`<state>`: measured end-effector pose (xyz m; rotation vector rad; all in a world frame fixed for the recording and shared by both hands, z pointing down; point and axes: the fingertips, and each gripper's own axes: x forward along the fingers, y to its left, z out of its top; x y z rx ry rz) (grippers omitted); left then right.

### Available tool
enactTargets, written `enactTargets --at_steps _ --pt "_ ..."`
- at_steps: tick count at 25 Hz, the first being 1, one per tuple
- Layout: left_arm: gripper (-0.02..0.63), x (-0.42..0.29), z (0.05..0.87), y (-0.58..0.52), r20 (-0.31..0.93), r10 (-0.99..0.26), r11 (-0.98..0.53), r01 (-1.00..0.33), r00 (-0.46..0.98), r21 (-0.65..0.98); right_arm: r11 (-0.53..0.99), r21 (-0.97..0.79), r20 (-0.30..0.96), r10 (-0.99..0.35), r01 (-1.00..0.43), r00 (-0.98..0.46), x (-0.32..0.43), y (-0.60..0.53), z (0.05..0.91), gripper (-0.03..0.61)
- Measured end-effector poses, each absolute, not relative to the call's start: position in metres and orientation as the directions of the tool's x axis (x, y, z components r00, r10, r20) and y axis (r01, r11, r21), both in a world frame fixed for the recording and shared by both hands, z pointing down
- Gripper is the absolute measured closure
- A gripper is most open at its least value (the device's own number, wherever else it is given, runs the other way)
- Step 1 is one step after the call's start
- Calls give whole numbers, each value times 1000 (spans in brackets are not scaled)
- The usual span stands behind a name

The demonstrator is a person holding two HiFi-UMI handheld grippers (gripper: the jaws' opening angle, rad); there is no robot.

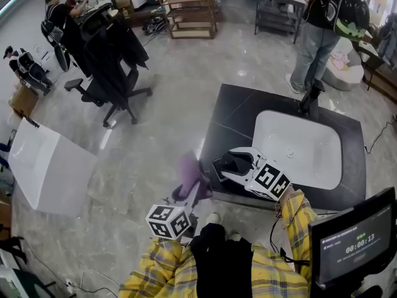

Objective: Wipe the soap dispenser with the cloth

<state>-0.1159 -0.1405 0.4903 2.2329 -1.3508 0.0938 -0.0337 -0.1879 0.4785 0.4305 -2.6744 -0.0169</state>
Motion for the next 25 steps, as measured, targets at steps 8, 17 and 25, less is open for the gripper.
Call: enactTargets --at_steps 8,17,25 --pt "526 -111 491 -145 325 -795 -379 -837 513 393 978 39 448 -201 -205 -871 -38 -188 484 387" --pt "526 -108 489 -150 322 -797 -384 -840 511 382 909 8 385 -387 -416 -838 -41 -206 486 391" --pt "526 -108 485 -154 311 -806 -382 -844 504 378 785 -37 335 -573 -619 -748 -43 -217 486 390"
